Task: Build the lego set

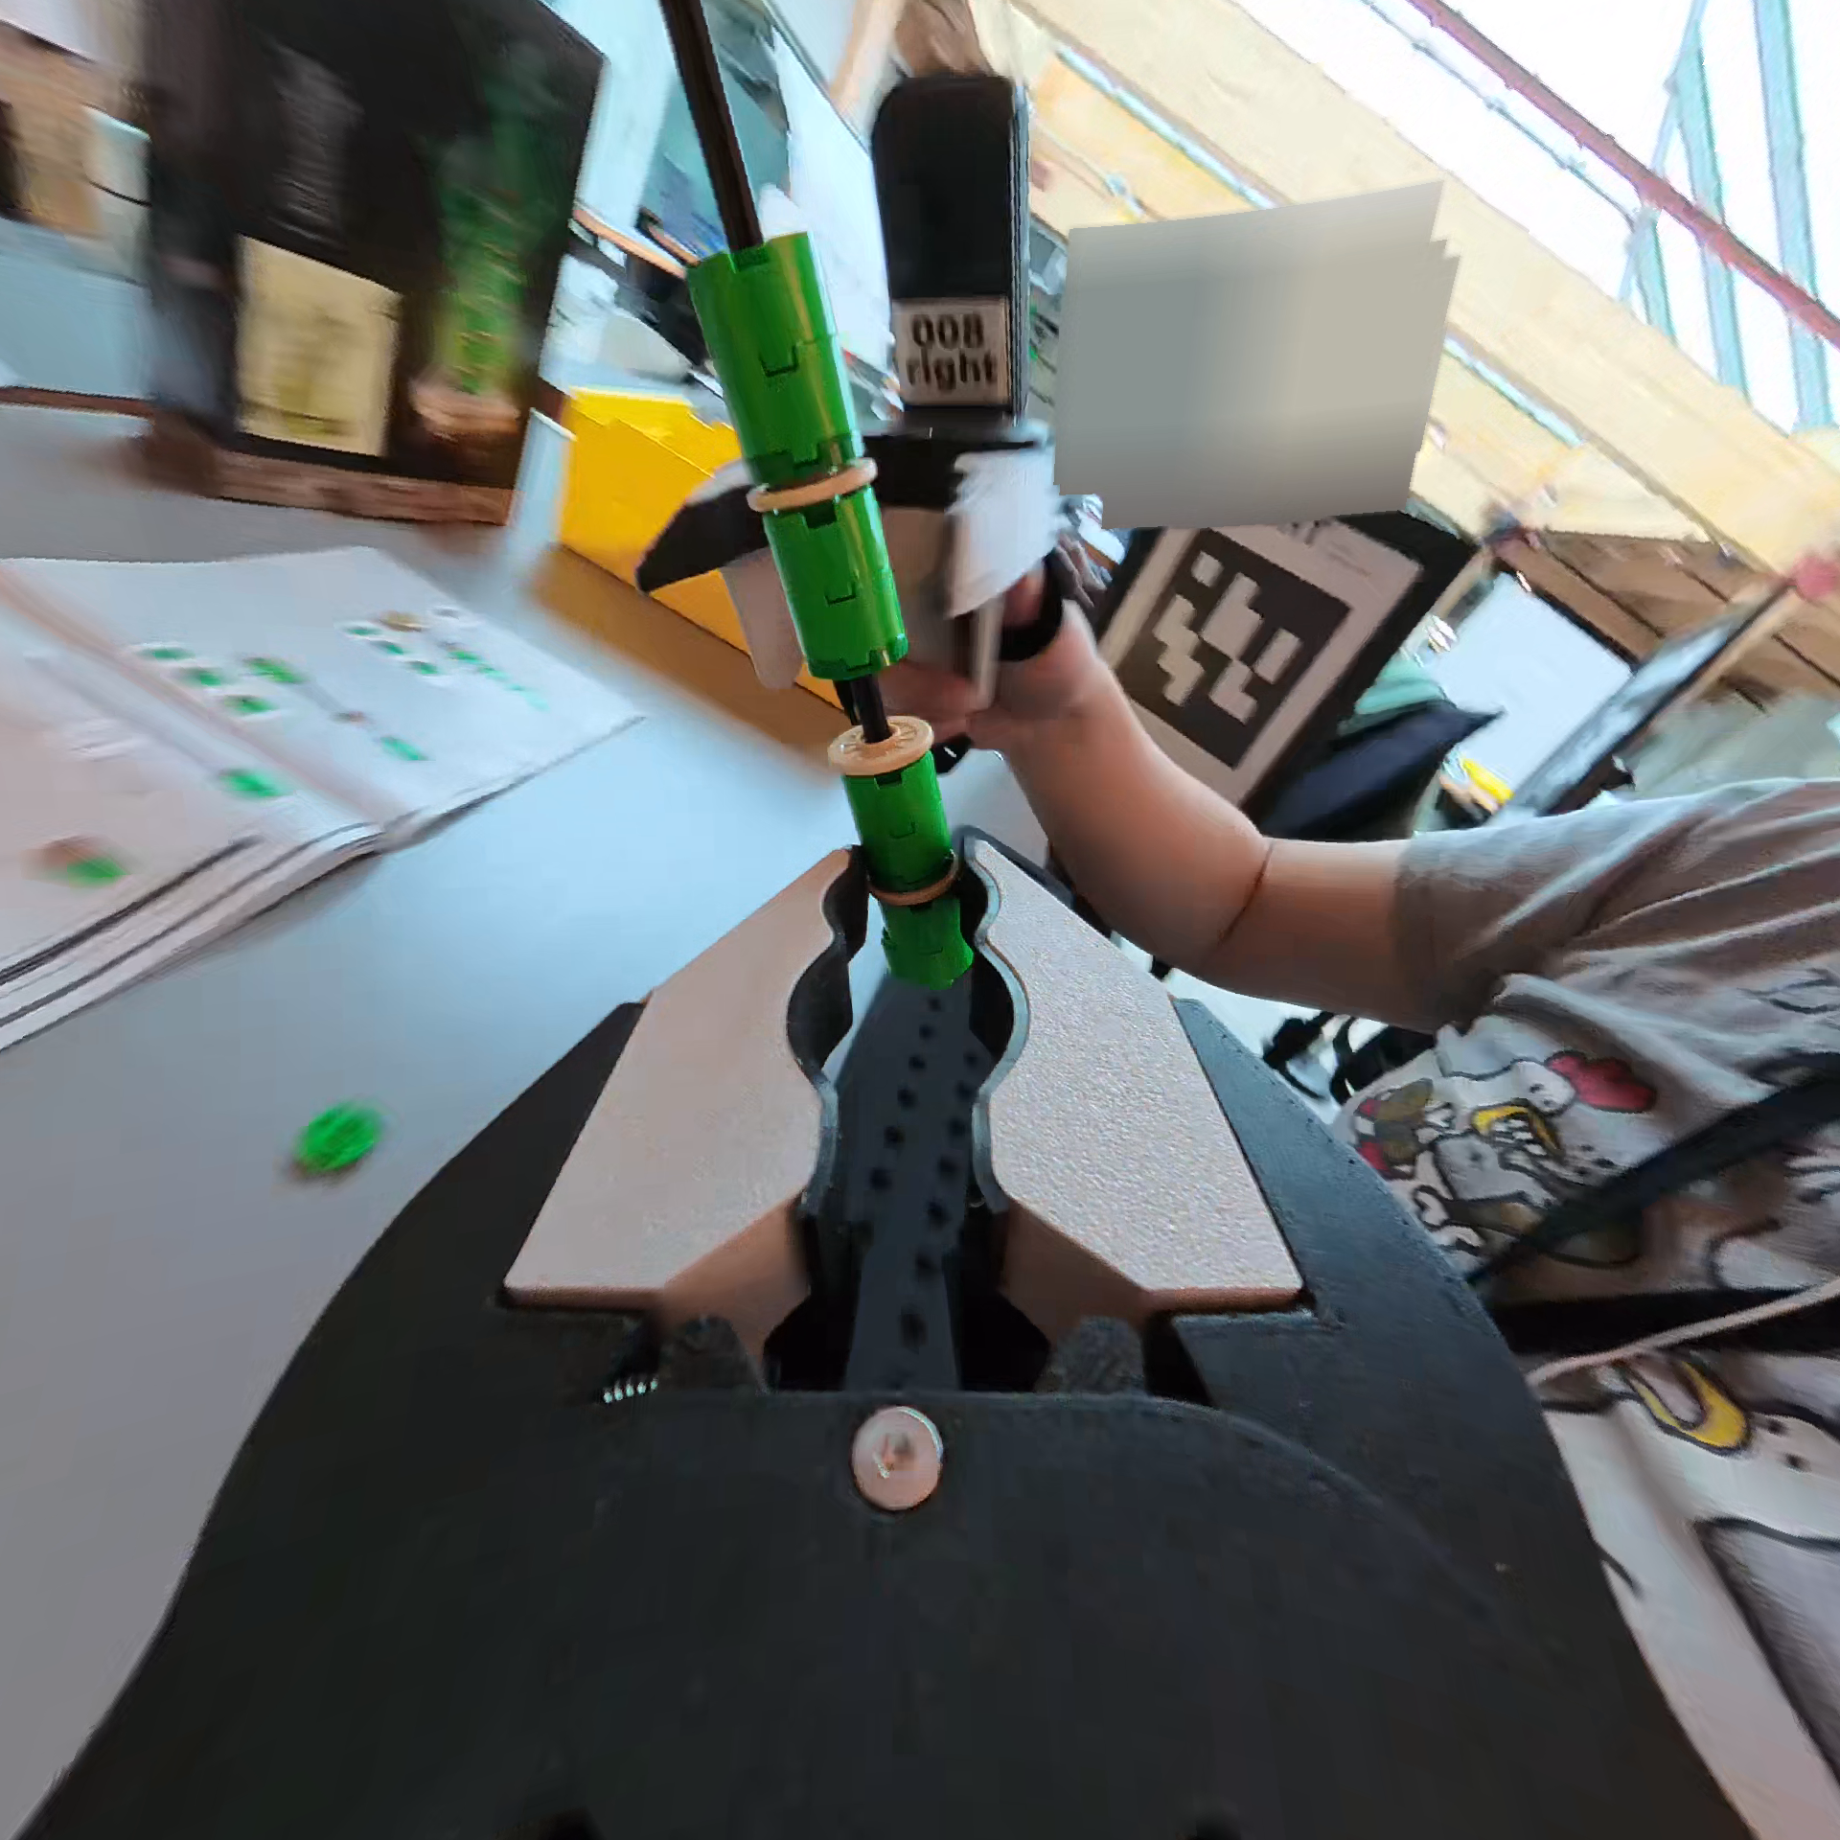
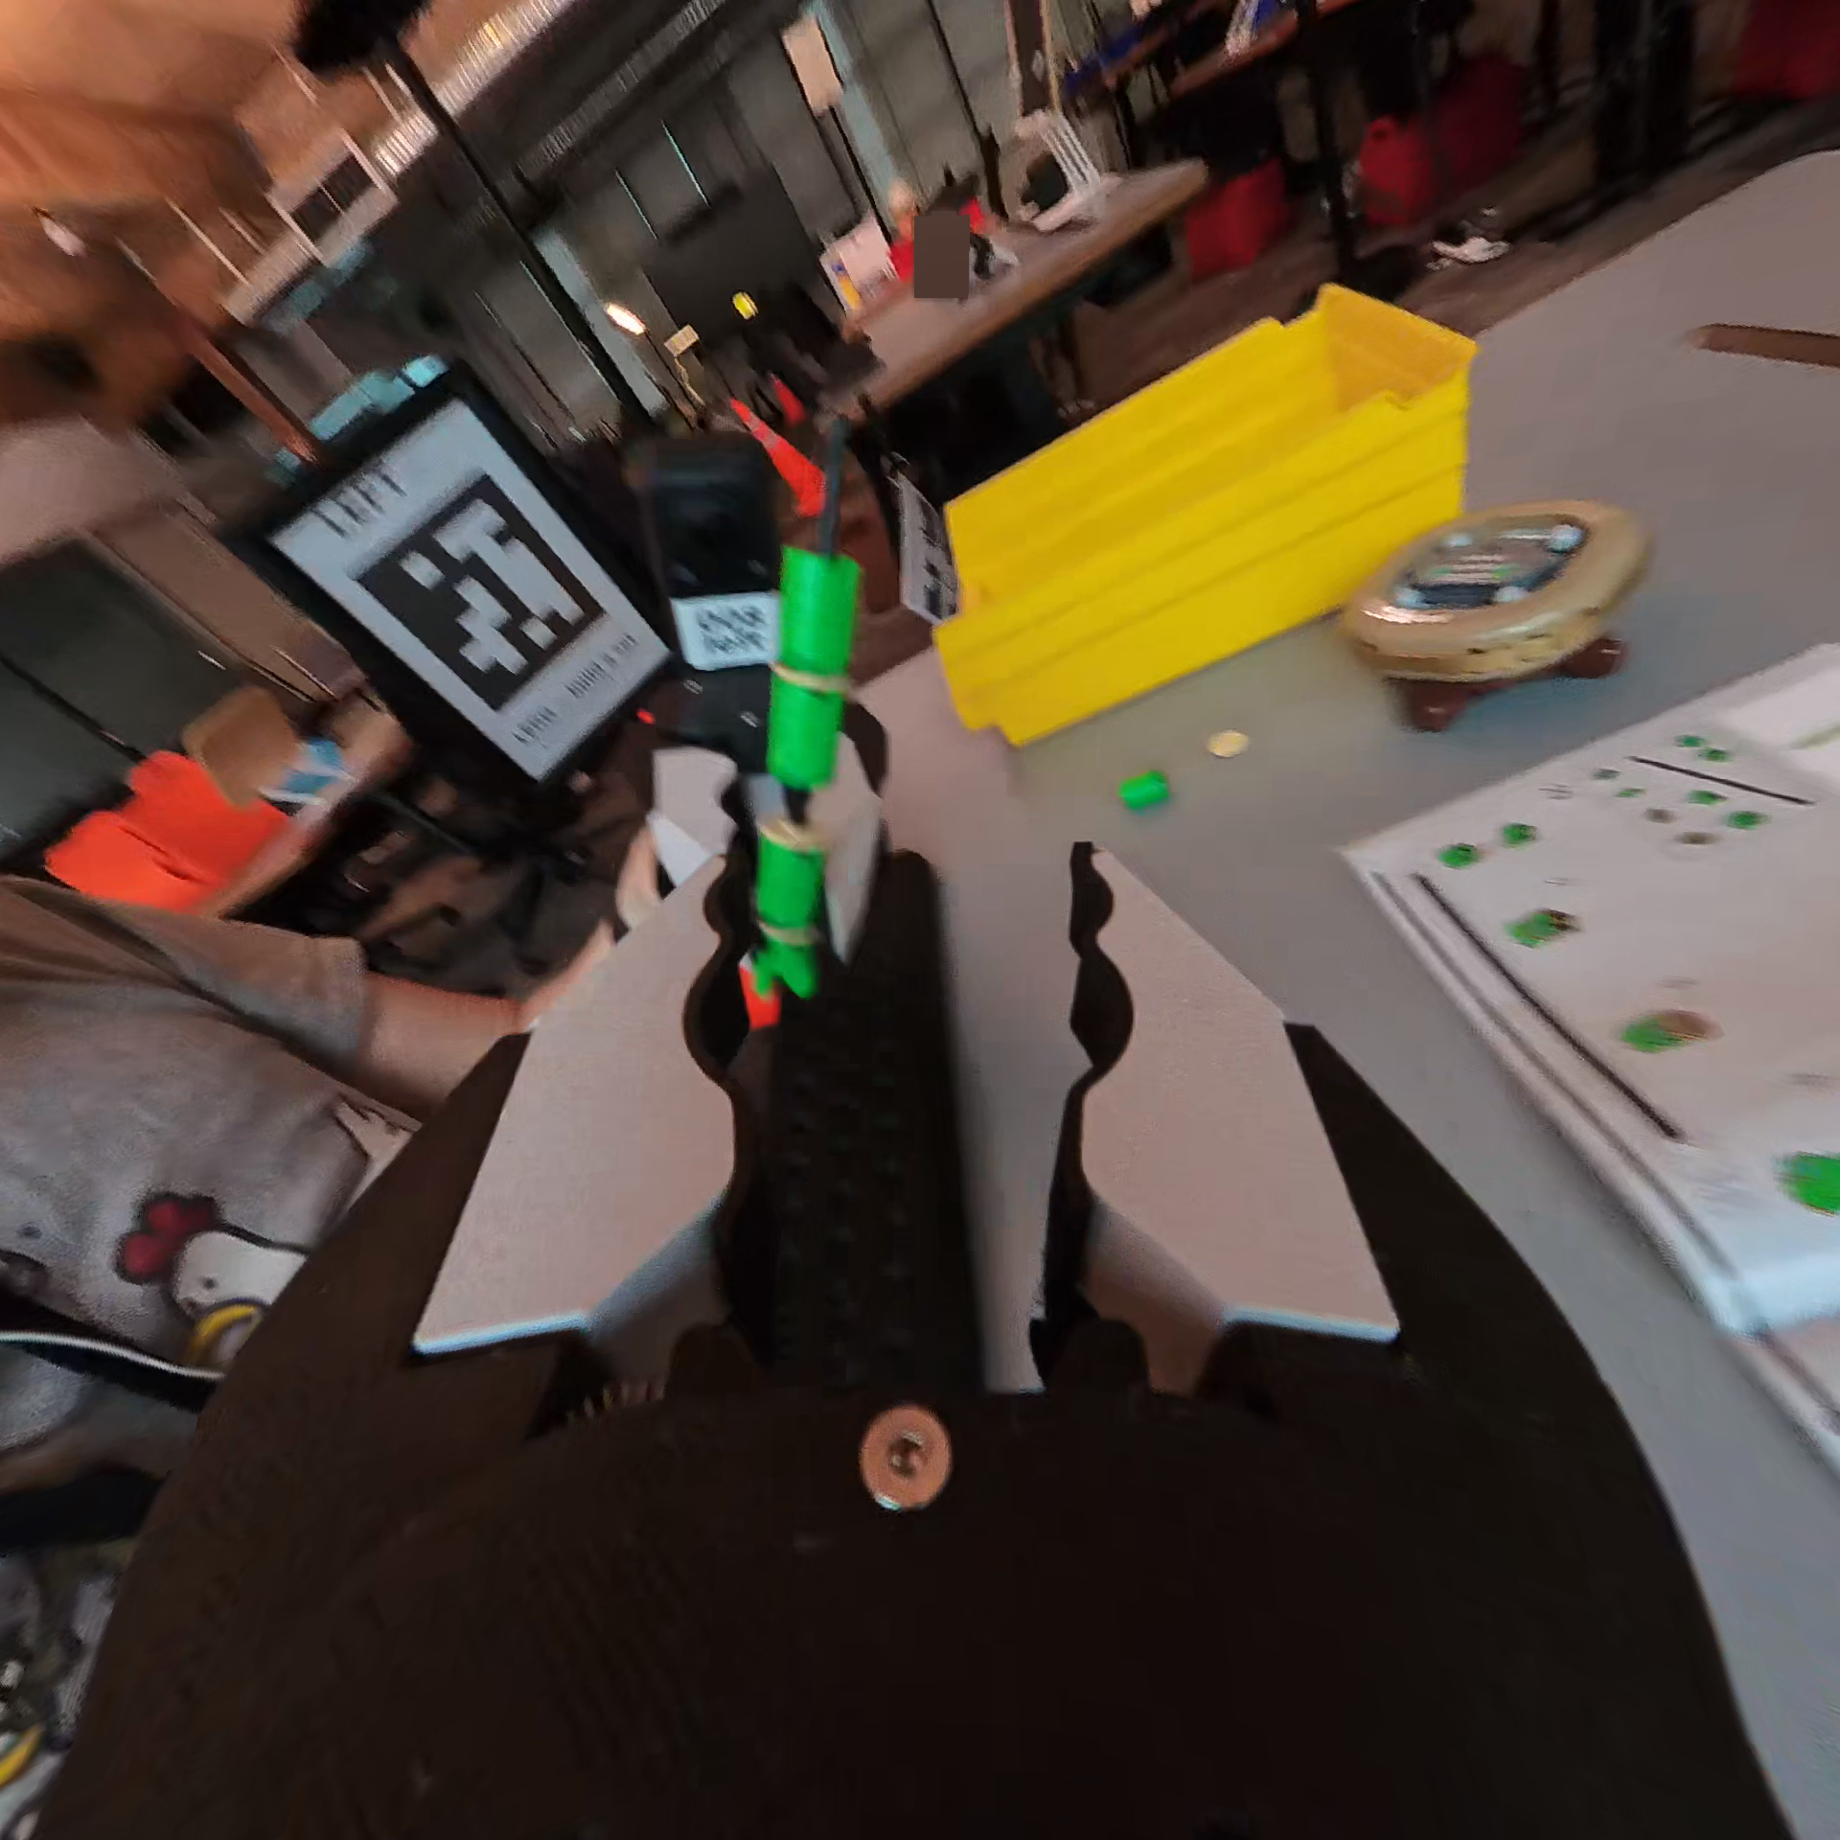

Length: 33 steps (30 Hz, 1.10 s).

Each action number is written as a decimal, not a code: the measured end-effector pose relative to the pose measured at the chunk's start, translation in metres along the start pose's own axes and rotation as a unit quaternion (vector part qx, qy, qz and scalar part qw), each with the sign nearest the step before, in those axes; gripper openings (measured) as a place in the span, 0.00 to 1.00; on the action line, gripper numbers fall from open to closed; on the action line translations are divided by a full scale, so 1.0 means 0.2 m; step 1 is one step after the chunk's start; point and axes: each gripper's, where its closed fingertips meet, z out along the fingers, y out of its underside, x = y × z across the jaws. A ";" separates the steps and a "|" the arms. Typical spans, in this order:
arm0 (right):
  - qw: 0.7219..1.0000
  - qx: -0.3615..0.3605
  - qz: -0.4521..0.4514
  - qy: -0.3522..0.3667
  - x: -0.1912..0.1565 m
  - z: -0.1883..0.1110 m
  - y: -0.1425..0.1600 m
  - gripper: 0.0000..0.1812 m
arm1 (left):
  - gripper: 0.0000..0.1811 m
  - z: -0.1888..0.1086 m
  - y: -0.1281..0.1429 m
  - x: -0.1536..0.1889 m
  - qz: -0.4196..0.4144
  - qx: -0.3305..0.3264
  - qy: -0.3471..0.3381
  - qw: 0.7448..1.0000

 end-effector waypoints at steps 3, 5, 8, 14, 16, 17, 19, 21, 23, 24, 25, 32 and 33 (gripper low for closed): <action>1.000 0.009 0.018 -0.012 -0.07 -0.01 0.00 0.34 | 0.08 0.14 0.04 0.07 0.003 -0.026 0.025 0.999; 1.000 0.011 0.018 -0.010 -0.08 -0.04 0.00 0.30 | 0.08 0.19 0.06 0.11 -0.001 -0.037 0.038 0.999; 0.997 0.045 0.052 -0.039 -0.13 -0.12 -0.02 0.26 | 0.08 0.22 0.12 0.18 -0.025 -0.059 0.068 0.996; 0.986 0.066 0.145 -0.056 -0.03 -0.16 0.02 0.21 | 0.08 0.24 0.13 0.22 -0.159 -0.055 0.146 0.975; 0.974 0.088 0.189 -0.082 0.00 -0.16 0.01 0.18 | 0.08 0.24 0.11 0.23 -0.215 -0.046 0.181 0.958; 0.968 0.099 0.211 -0.093 0.01 -0.17 0.01 0.18 | 0.08 0.24 0.12 0.22 -0.229 -0.051 0.188 0.954; 0.956 0.117 0.242 -0.120 0.04 -0.18 0.00 0.17 | 0.08 0.26 0.16 0.20 -0.244 -0.072 0.184 0.949; 0.948 0.126 0.264 -0.128 0.08 -0.19 0.00 0.15 | 0.08 0.28 0.18 0.19 -0.264 -0.086 0.192 0.941; 0.948 0.124 0.269 -0.121 0.12 -0.19 0.02 0.11 | 0.08 0.29 0.20 0.18 -0.280 -0.093 0.199 0.934; 0.948 0.115 0.273 -0.117 0.14 -0.18 0.04 0.10 | 0.08 0.30 0.21 0.17 -0.288 -0.095 0.202 0.931; 0.948 0.107 0.277 -0.117 0.15 -0.18 0.06 0.08 | 0.08 0.30 0.21 0.17 -0.295 -0.095 0.206 0.928; 0.937 0.102 0.302 -0.140 0.19 -0.17 0.11 0.03 | 0.08 0.27 0.24 0.14 -0.314 -0.085 0.226 0.918; 0.936 0.104 0.304 -0.143 0.19 -0.17 0.11 0.04 | 0.08 0.27 0.24 0.13 -0.311 -0.086 0.223 0.920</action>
